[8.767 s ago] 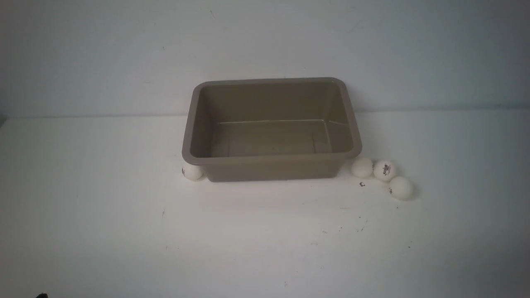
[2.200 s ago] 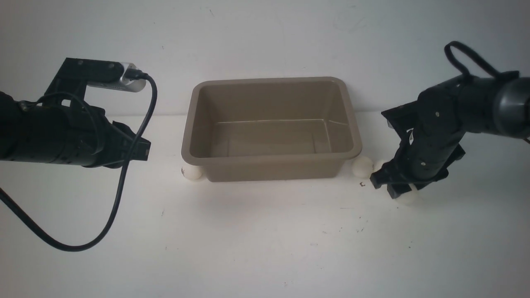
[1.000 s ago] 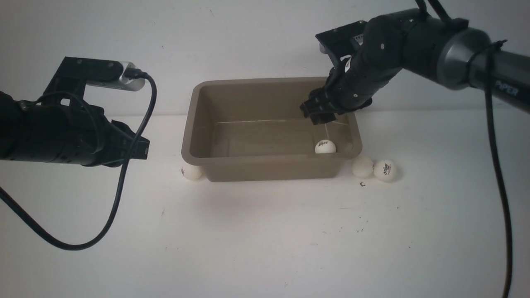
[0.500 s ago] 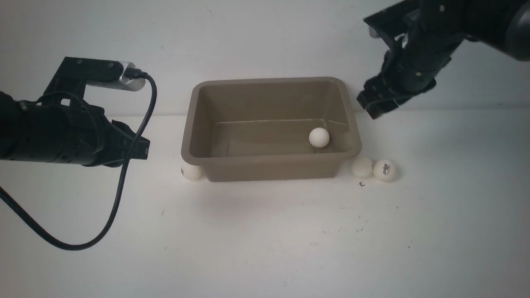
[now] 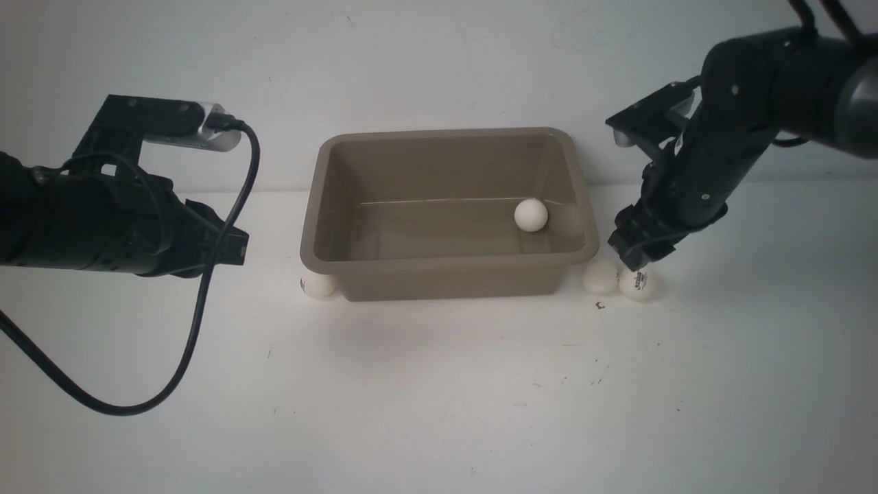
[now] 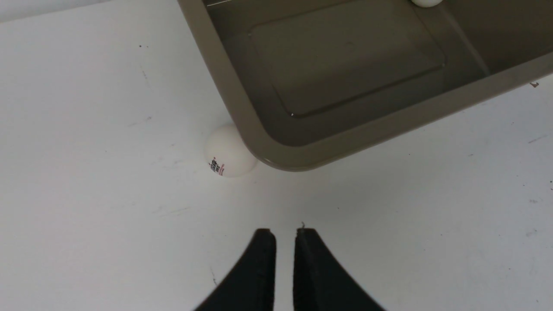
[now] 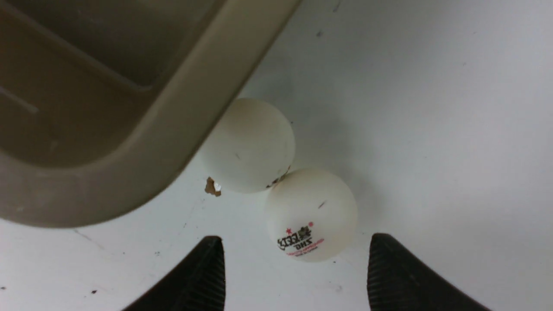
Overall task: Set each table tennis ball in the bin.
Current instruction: Use the right arm to clamp the table tennis ball closest to it, then use the right arm to put the table tennis ball into the box
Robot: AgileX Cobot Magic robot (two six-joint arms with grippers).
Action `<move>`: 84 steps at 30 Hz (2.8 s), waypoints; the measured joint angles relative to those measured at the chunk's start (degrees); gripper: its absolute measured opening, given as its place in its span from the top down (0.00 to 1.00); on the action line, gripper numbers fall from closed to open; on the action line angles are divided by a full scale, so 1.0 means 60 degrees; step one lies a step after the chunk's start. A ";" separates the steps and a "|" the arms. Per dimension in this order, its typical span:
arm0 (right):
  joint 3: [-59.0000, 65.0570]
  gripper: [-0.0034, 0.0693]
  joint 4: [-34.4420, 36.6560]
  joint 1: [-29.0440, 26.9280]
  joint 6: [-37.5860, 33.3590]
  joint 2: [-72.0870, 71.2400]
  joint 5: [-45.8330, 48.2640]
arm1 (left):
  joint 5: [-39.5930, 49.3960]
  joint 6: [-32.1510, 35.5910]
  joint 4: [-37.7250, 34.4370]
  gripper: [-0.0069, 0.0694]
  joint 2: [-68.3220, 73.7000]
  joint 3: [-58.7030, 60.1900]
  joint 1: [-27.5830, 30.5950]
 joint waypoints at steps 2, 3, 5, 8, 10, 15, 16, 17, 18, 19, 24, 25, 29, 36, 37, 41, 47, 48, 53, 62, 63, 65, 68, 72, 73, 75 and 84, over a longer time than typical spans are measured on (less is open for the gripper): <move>0.0000 0.39 -0.0038 0.0000 0.0000 0.0164 0.0000 | 0.0010 0.0000 0.0000 0.84 0.0000 0.0000 0.0000; 0.0000 0.39 -0.0056 0.0000 0.0000 0.0220 0.0000 | 0.0010 0.0000 0.0000 0.84 0.0000 0.0000 0.0000; 0.0000 0.39 -0.0065 -0.0010 0.0000 0.0362 -0.0025 | 0.0010 0.0000 0.0000 0.84 0.0000 0.0000 0.0000; 0.0008 0.39 -0.0076 -0.0010 -0.0011 0.0550 -0.0114 | 0.0010 0.0000 0.0000 0.84 0.0000 0.0000 0.0000; 0.0008 0.39 -0.0128 -0.0010 -0.0021 0.0615 -0.0175 | 0.0010 0.0000 0.0000 0.84 0.0000 0.0000 0.0000; 0.0008 0.39 -0.0299 -0.0010 -0.0027 0.0730 -0.0343 | 0.0010 0.0000 0.0000 0.84 0.0000 0.0000 0.0000; 0.0008 0.39 -0.0313 -0.0010 -0.0027 0.0767 -0.0377 | 0.0010 0.0000 0.0000 0.84 0.0000 0.0000 0.0000; 0.0008 0.39 -0.0331 -0.0010 -0.0027 0.0779 -0.0403 | 0.0010 0.0000 0.0000 0.84 0.0000 0.0000 0.0000; 0.0008 0.39 -0.0378 -0.0010 -0.0027 0.0831 -0.0442 | 0.0010 0.0000 0.0000 0.84 0.0000 0.0000 0.0000; 0.0008 0.39 -0.0409 -0.0010 -0.0027 0.0885 -0.0486 | 0.0010 0.0000 0.0000 0.84 0.0000 0.0000 0.0000; 0.0008 0.39 -0.0523 -0.0010 -0.0027 0.1129 -0.0595 | 0.0017 0.0000 -0.0008 0.84 0.0000 0.0000 0.0000; 0.0008 0.39 -0.0523 -0.0010 -0.0027 0.1168 -0.0603 | 0.0017 0.0000 -0.0008 0.84 0.0000 0.0000 0.0000; 0.0008 0.44 -0.0523 -0.0010 -0.0016 0.1248 -0.0612 | 0.0017 0.0000 -0.0008 0.84 0.0000 0.0000 0.0000; 0.0008 0.45 -0.0781 -0.0010 0.0149 0.1018 -0.0561 | 0.0017 0.0025 -0.0008 0.84 0.0000 0.0000 0.0000; 0.0008 0.45 -0.0845 -0.0010 0.0161 0.0940 -0.0534 | 0.0017 0.0047 -0.0008 0.84 0.0000 0.0000 0.0000; 0.0008 0.45 -0.1345 -0.0010 0.0324 0.0418 -0.0160 | 0.0017 0.0090 -0.0008 0.84 0.0000 0.0000 0.0000; -0.0519 0.45 -0.1347 0.0019 0.0867 -0.0458 -0.0081 | 0.0017 0.0090 -0.0008 0.84 0.0000 0.0000 0.0000; -0.0746 0.45 -0.1213 0.0074 0.0867 -0.0549 -0.0118 | 0.0017 0.0090 -0.0008 0.84 0.0000 0.0000 0.0000; -0.1867 0.45 -0.0451 0.0760 0.0888 -0.0606 -0.0355 | 0.0017 0.0090 -0.0008 0.84 0.0000 0.0000 0.0000; -0.2824 0.45 0.0175 0.1827 0.0953 0.1132 -0.0157 | 0.0020 0.0090 -0.0008 0.84 0.0000 0.0000 0.0000; -0.2824 0.45 0.0175 0.1827 0.0953 0.1290 -0.0074 | 0.0020 0.0090 -0.0008 0.84 0.0008 0.0000 0.0000; -0.2824 0.45 0.0267 0.1827 0.0953 0.1440 0.0076 | 0.0020 0.0092 -0.0008 0.84 0.0008 0.0000 0.0000; -0.2836 0.43 0.0369 0.1827 0.0953 0.1471 0.0099 | 0.0020 0.0092 -0.0008 0.84 0.0008 0.0000 0.0000; -0.2855 0.31 0.0421 0.1827 0.0996 0.1448 0.0106 | 0.0028 0.0092 0.0001 0.84 0.0008 0.0000 0.0000; -0.2855 0.27 0.0411 0.1827 0.1006 0.1406 0.0126 | 0.0038 0.0092 0.0001 0.84 0.0008 0.0000 0.0000; -0.2855 0.24 0.0348 0.1827 0.1016 0.1221 0.0189 | 0.0058 0.0092 0.0001 0.84 0.0008 0.0000 0.0000; -0.2855 0.23 -0.0610 0.1744 0.1014 -0.0431 0.0381 | 0.0206 0.0092 0.0008 0.84 0.0008 0.0000 0.0000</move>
